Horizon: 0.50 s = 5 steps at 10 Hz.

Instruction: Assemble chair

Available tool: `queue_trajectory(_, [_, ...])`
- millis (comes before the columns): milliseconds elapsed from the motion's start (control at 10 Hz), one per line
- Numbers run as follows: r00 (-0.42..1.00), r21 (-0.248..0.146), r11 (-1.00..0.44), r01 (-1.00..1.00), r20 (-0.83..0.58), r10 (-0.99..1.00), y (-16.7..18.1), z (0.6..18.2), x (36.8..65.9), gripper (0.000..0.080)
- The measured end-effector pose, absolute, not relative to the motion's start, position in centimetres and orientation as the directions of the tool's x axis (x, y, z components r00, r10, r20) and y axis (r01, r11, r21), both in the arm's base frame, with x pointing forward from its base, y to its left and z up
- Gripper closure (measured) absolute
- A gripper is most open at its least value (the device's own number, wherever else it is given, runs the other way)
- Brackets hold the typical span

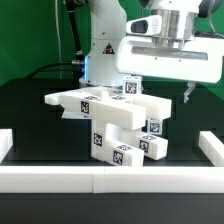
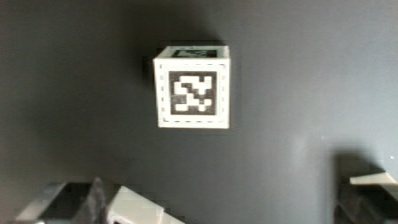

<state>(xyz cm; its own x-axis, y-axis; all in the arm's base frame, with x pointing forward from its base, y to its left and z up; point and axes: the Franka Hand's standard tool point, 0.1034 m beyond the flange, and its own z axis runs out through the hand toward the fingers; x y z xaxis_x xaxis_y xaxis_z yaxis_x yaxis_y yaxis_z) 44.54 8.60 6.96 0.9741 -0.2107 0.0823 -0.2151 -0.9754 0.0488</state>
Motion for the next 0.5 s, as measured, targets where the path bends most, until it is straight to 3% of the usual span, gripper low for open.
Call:
queue_trajectory(200, [0.974, 0.045, -0.975, -0.216, 0.083, -0.212, 8.4, 7.0, 44.6, 0.0151])
queue_trajectory(300, [0.962, 0.011, -0.965, -0.262, 0.081, -0.26, 7.5, 7.1, 44.6, 0.0151])
queue_trajectory(500, [0.95, -0.014, -0.954, -0.3, 0.087, -0.3, 7.7, 7.0, 44.7, 0.0151])
